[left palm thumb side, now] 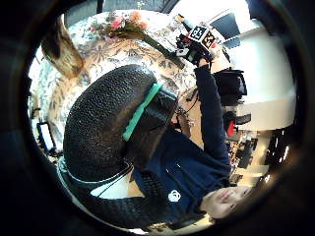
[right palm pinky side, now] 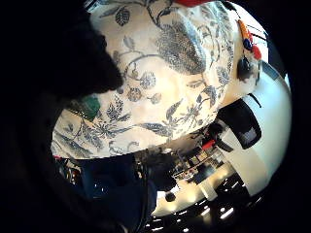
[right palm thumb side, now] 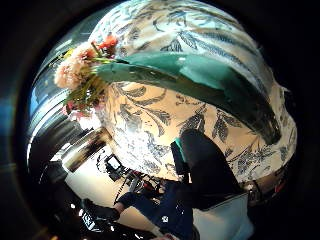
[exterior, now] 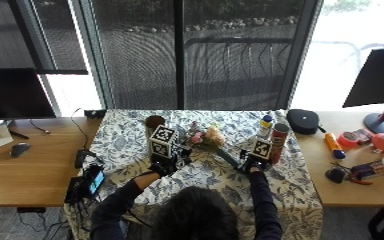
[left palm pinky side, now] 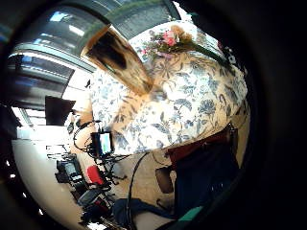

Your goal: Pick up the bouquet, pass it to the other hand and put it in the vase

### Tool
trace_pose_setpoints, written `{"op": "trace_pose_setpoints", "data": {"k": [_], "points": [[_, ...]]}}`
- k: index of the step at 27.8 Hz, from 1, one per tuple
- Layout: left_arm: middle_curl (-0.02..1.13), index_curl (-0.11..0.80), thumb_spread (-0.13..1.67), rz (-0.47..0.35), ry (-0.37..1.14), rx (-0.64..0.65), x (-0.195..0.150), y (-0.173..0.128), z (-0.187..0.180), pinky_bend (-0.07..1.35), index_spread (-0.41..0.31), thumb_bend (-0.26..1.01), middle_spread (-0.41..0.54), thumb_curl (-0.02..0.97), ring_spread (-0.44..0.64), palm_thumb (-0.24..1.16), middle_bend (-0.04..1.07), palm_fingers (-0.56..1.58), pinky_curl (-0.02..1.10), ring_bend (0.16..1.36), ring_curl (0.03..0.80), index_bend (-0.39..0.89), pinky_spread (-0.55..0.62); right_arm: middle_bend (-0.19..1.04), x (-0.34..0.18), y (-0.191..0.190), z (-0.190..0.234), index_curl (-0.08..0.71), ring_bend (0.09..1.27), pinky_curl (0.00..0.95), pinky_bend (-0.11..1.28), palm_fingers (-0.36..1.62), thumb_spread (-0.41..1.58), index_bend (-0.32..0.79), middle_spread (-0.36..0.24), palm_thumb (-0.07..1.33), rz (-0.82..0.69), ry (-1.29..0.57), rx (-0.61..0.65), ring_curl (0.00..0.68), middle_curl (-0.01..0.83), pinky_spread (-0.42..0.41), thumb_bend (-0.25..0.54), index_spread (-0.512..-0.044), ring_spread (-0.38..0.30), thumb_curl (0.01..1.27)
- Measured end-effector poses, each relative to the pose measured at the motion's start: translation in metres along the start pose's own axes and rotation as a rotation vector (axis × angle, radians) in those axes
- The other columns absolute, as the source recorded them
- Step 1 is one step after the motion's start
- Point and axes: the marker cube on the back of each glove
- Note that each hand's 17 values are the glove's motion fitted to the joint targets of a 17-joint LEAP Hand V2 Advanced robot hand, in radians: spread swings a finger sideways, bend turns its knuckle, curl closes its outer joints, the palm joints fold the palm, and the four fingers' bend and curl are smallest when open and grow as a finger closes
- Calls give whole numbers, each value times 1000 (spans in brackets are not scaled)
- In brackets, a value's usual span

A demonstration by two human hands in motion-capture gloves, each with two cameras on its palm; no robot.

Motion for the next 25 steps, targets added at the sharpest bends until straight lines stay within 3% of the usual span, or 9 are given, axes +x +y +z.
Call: {"op": "trace_pose_setpoints", "data": {"k": [5, 12, 16, 18, 21, 25], "points": [[324, 288, 1158, -14, -7, -18, -5, 0, 4, 314, -35, -18, 180, 231, 284, 56, 186, 261, 319, 511, 268, 150, 293, 358, -5, 8, 16, 128, 649, 350, 679, 589, 1079, 87, -68, 569, 29, 52, -118, 348, 397, 78, -8, -197, -103, 325], [328, 297, 1159, -30, -4, -41, -6, 5, 3, 311, -35, -18, 180, 237, 289, 54, 185, 261, 325, 509, 270, 151, 293, 352, -21, 6, 24, 159, 608, 345, 647, 656, 1086, 140, -79, 666, -32, 99, -93, 348, 408, 57, 11, -203, -115, 352], [333, 301, 1159, -35, -7, -42, -7, 6, 4, 311, -35, -18, 180, 239, 294, 53, 190, 258, 328, 500, 269, 152, 293, 324, -20, 13, 29, 194, 573, 343, 626, 699, 1093, 170, -84, 736, 39, 145, -133, 348, 410, 38, 27, -210, -130, 366], [335, 303, 1159, -36, -6, -41, -7, 7, 2, 311, -35, -18, 180, 241, 295, 53, 189, 258, 329, 498, 270, 151, 294, 285, -21, 12, 29, 201, 657, 339, 604, 792, 1090, 150, -91, 779, 47, 142, -109, 377, 405, 1, 39, -227, -162, 370], [337, 305, 1159, -32, -7, -38, -7, 7, 2, 310, -35, -18, 180, 242, 297, 52, 188, 258, 331, 496, 270, 150, 294, 336, -24, 13, 29, 219, 634, 319, 549, 915, 1092, 161, -109, 819, 40, 148, -87, 364, 428, -46, 44, -238, -183, 372], [340, 307, 1156, -31, -13, -34, -8, 6, 0, 308, -35, -21, 180, 243, 299, 47, 187, 258, 333, 494, 271, 149, 294, 342, -24, 26, 23, 253, 589, 325, 520, 962, 1116, 169, -126, 875, 203, 227, -190, 375, 443, -84, 59, -231, -197, 386]]}}
